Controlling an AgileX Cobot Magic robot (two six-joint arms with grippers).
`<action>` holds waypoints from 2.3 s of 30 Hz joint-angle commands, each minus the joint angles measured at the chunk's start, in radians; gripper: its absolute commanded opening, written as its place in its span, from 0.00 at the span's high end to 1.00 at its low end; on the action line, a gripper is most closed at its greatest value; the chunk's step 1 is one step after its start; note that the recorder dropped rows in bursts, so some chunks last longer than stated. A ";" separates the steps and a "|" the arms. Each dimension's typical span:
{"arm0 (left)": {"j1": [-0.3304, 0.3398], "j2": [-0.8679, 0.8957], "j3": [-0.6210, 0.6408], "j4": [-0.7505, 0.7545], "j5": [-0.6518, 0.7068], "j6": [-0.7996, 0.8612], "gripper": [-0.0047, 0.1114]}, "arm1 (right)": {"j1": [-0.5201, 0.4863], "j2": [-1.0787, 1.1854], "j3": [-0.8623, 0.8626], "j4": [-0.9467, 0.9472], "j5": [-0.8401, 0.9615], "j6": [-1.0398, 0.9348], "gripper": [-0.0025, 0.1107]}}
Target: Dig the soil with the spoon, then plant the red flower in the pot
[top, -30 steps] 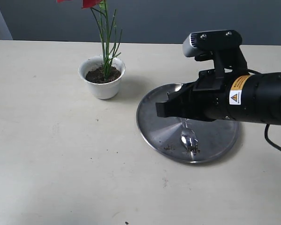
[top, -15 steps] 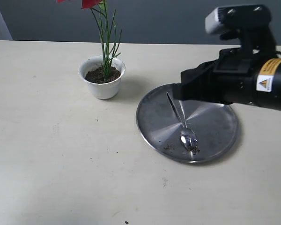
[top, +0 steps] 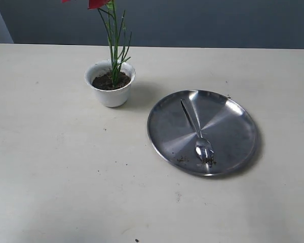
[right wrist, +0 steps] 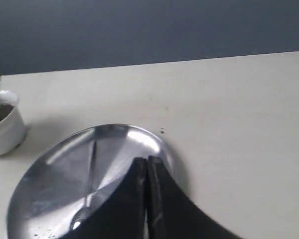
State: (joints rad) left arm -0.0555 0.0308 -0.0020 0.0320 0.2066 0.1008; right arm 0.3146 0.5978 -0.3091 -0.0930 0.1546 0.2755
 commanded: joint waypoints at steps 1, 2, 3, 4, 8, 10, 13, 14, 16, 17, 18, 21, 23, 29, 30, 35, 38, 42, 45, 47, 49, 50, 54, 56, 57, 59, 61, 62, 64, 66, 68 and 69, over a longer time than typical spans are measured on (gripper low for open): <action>0.003 -0.007 0.002 -0.001 -0.006 -0.002 0.96 | -0.129 -0.236 0.155 -0.002 -0.002 -0.011 0.98; 0.003 -0.007 0.002 -0.001 -0.006 -0.002 0.96 | -0.150 -0.283 0.183 -0.002 0.010 -0.011 0.98; 0.003 -0.007 0.002 -0.001 -0.006 -0.002 0.96 | -0.171 -0.318 0.201 -0.002 0.028 -0.011 0.98; 0.003 -0.007 0.002 -0.001 -0.006 -0.002 0.96 | -0.204 -0.365 0.223 0.009 0.060 -0.011 0.98; 0.003 -0.007 0.002 -0.001 -0.006 -0.002 0.96 | -0.285 -0.455 0.255 0.024 0.175 -0.012 0.98; 0.003 -0.007 0.002 -0.001 -0.006 -0.002 0.96 | -0.293 -0.473 0.257 0.017 0.224 -0.023 0.98; 0.003 -0.007 0.002 -0.001 -0.006 -0.002 0.96 | -0.293 -0.506 0.258 0.015 0.225 -0.054 0.98; 0.003 -0.007 0.002 -0.001 -0.006 -0.002 0.96 | -0.293 -0.520 0.258 0.015 0.231 -0.054 0.98; 0.003 -0.007 0.002 -0.001 -0.006 -0.002 0.96 | -0.293 -0.565 0.273 0.015 0.236 -0.054 0.98; 0.003 -0.007 0.002 -0.001 -0.006 -0.002 0.96 | -0.293 -0.587 0.284 0.020 0.236 -0.054 0.98; 0.003 -0.007 0.002 -0.001 -0.006 -0.002 0.96 | -0.293 -0.598 0.300 0.028 0.236 -0.054 0.98; 0.003 -0.007 0.002 -0.001 -0.006 -0.002 0.96 | -0.293 -0.598 0.309 0.051 0.209 -0.063 0.98; 0.003 -0.007 0.002 -0.001 -0.006 -0.002 0.96 | -0.293 -0.598 0.309 0.051 0.209 -0.065 0.98; 0.003 -0.007 0.002 -0.001 -0.004 -0.002 0.96 | -0.293 -0.598 0.309 0.051 0.211 -0.070 0.98; 0.003 -0.007 0.002 -0.001 -0.004 -0.002 0.96 | -0.293 -0.598 0.309 0.051 0.211 -0.072 0.98; 0.003 -0.007 0.002 -0.001 -0.004 -0.002 0.96 | -0.293 -0.598 0.309 0.051 0.211 -0.100 0.98; 0.003 -0.007 0.002 -0.001 -0.004 -0.002 0.96 | -0.293 -0.598 0.309 0.051 0.211 -0.114 0.98; 0.003 -0.007 0.002 -0.001 -0.004 -0.002 0.96 | -0.293 -0.598 0.309 0.054 0.211 -0.197 0.98; 0.003 -0.007 0.002 -0.001 -0.004 -0.002 0.96 | -0.293 -0.598 0.309 0.054 0.209 -0.205 0.98; 0.003 -0.007 0.002 -0.001 -0.004 -0.002 0.96 | -0.293 -0.598 0.309 0.054 0.209 -0.213 0.98; 0.003 -0.007 0.002 -0.001 -0.004 -0.002 0.96 | -0.293 -0.598 0.309 0.054 0.209 -0.215 0.98; 0.003 -0.007 0.002 -0.001 -0.004 -0.002 0.96 | -0.293 -0.598 0.309 0.054 0.209 -0.215 0.98; 0.003 -0.007 0.002 -0.001 -0.004 -0.002 0.96 | -0.293 -0.598 0.309 0.060 0.209 -0.215 0.98; 0.003 -0.007 0.002 -0.001 -0.004 -0.002 0.96 | -0.293 -0.598 0.309 0.060 0.209 -0.215 0.98; 0.003 -0.007 0.002 -0.001 -0.004 -0.002 0.96 | -0.293 -0.598 0.309 0.060 0.209 -0.215 0.98; 0.003 -0.007 0.002 -0.001 -0.004 -0.002 0.96 | -0.293 -0.598 0.309 0.060 0.209 -0.215 0.98; 0.003 -0.007 0.002 -0.001 -0.004 -0.002 0.96 | -0.293 -0.598 0.309 0.060 0.209 -0.215 0.98; 0.003 -0.007 0.002 -0.001 -0.004 -0.002 0.96 | -0.293 -0.598 0.309 0.060 0.209 -0.215 0.98; 0.003 -0.007 0.002 -0.001 -0.004 -0.002 0.96 | -0.293 -0.598 0.309 0.060 0.209 -0.215 0.98; 0.003 -0.007 0.002 -0.001 -0.004 -0.002 0.96 | -0.293 -0.598 0.309 0.063 0.209 -0.215 0.98; 0.003 -0.007 0.002 -0.001 -0.006 -0.002 0.96 | -0.293 -0.598 0.309 0.063 0.209 -0.215 0.98; 0.003 -0.007 0.002 -0.001 -0.006 -0.002 0.96 | -0.293 -0.598 0.309 0.063 0.209 -0.215 0.98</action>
State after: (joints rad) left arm -0.0555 0.0308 -0.0020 0.0320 0.2066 0.1008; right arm 0.0279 0.0071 -0.0043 -0.0313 0.3783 0.0673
